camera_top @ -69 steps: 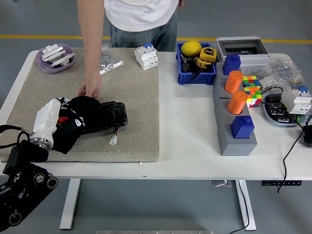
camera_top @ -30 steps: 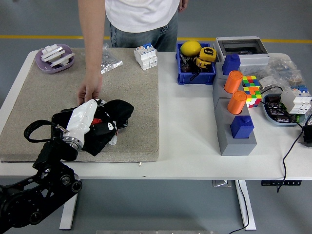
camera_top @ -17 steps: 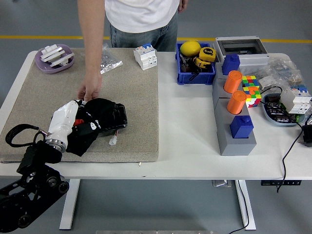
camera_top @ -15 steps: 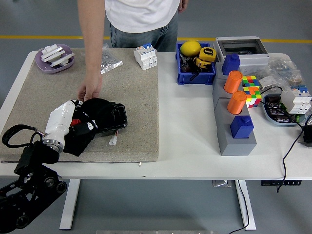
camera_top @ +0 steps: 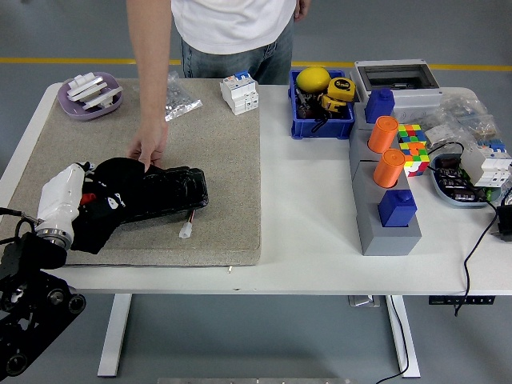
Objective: Pick the rag up,wipe the panel,place it on the desk
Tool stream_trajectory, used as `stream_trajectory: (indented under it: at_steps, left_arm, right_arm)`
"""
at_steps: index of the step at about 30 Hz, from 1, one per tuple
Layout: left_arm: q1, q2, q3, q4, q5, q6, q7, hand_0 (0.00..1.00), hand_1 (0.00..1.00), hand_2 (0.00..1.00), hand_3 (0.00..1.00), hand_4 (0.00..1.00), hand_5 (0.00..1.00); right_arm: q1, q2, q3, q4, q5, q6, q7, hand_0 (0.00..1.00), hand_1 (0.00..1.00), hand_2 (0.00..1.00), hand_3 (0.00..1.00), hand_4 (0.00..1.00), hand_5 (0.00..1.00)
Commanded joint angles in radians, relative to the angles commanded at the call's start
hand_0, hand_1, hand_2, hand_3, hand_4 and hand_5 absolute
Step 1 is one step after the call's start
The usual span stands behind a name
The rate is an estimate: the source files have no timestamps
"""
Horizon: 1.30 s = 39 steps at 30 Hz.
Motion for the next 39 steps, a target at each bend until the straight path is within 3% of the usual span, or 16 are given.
stream_trajectory:
  at_steps: [7,18,24,39]
  left_arm:
    - [0.039,0.004,-0.074,-0.005,0.008,0.003,0.0,0.191,0.113,0.5,0.484,0.214,0.002]
    - [0.057,0.004,-0.077,-0.001,0.012,0.012,0.004,0.19,0.113,0.497,0.483,0.212,0.002]
    - [0.035,-0.004,-0.031,-0.009,0.002,0.017,0.003,0.187,0.112,0.497,0.482,0.207,0.002]
    - [-0.087,-0.031,0.172,-0.03,-0.036,0.017,0.01,0.187,0.111,0.497,0.482,0.215,0.002]
  right_arm:
    - [-0.005,-0.003,0.0,0.0,0.002,0.001,-0.002,0.712,0.431,0.629,0.619,0.998,0.556]
    - [-0.004,-0.002,0.003,0.0,-0.004,-0.001,-0.002,0.712,0.431,0.629,0.619,0.998,0.555]
    - [-0.003,-0.003,-0.001,0.0,-0.003,-0.001,-0.002,0.712,0.431,0.629,0.62,0.998,0.557]
    - [0.002,-0.004,-0.013,0.0,0.0,0.0,-0.001,0.712,0.431,0.629,0.621,0.998,0.562]
